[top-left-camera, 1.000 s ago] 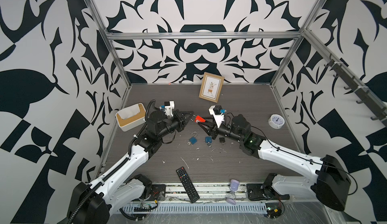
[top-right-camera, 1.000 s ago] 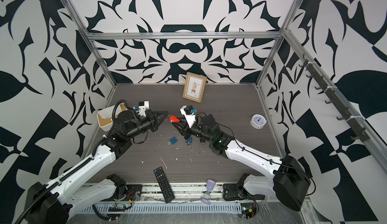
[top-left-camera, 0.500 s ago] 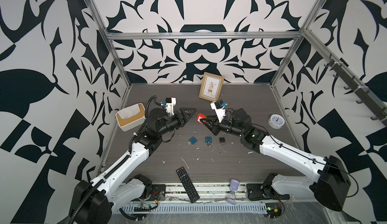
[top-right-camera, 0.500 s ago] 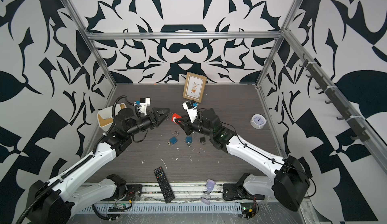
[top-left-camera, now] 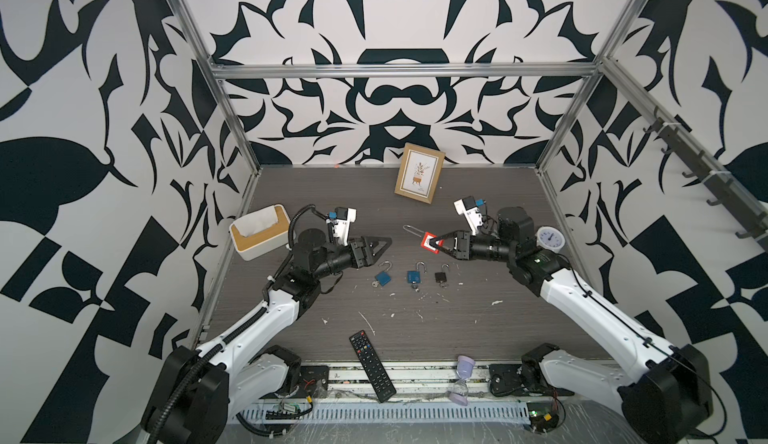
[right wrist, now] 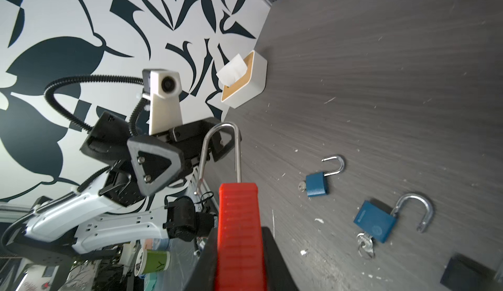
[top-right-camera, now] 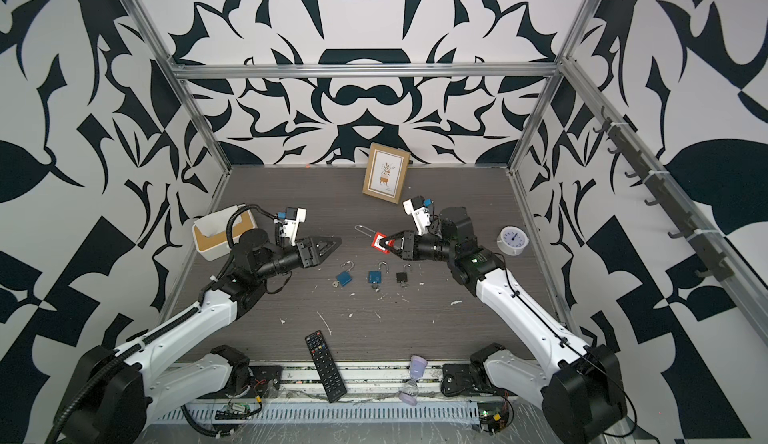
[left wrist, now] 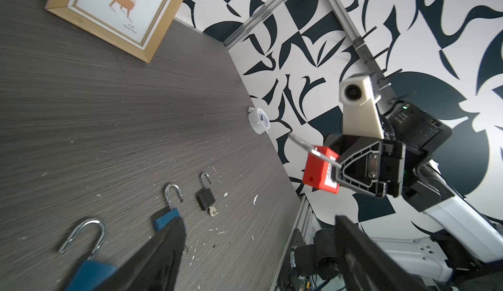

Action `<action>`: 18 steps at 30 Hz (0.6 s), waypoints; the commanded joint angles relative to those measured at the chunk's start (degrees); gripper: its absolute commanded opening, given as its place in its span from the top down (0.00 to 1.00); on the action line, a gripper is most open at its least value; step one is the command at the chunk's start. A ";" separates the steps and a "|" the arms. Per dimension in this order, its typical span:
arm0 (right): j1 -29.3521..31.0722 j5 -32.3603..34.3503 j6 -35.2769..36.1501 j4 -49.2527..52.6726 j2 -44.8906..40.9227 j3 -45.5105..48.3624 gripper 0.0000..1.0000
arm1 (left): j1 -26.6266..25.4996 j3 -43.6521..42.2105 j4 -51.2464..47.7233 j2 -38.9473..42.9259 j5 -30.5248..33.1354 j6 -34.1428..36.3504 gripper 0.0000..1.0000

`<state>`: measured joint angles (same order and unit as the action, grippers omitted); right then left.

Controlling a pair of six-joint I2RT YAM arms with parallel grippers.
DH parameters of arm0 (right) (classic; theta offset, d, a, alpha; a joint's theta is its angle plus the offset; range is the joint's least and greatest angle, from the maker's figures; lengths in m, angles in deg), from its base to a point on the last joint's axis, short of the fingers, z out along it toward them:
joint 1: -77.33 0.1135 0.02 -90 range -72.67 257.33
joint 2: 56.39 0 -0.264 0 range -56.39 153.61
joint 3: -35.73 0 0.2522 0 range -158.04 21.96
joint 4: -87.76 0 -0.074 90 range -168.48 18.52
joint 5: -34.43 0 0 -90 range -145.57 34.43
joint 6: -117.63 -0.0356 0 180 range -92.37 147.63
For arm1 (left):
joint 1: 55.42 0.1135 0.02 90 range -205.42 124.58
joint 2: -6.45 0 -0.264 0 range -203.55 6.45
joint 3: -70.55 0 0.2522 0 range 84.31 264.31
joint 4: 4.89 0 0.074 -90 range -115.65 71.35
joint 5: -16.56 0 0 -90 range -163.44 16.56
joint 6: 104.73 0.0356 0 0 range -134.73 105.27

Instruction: Lock with the key

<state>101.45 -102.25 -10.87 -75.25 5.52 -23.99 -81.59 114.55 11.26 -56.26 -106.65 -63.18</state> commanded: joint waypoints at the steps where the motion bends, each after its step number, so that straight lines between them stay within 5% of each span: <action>1: -0.10 -6.03 0.30 -1.63 -2.52 1.30 1.00 | 1.03 -1.30 14.35 -3.41 -6.24 -8.79 0.11; 8: -0.21 -6.96 -1.69 -6.10 -1.22 3.46 1.00 | 1.13 -1.85 33.19 -12.70 -10.42 -26.84 0.14; 10: -0.21 -6.42 -0.73 -5.16 -1.13 3.11 1.00 | 0.97 -1.22 35.21 -14.04 -11.59 -29.28 0.22; 18: -0.14 -3.16 2.03 -2.36 -2.43 1.42 1.00 | -2.28 2.02 15.78 -8.51 -12.86 -21.77 0.31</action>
<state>101.40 -105.76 -10.76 -75.60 4.76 -20.01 -82.94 114.16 34.05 -68.48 -117.69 -87.79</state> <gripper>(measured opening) 0.227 0.692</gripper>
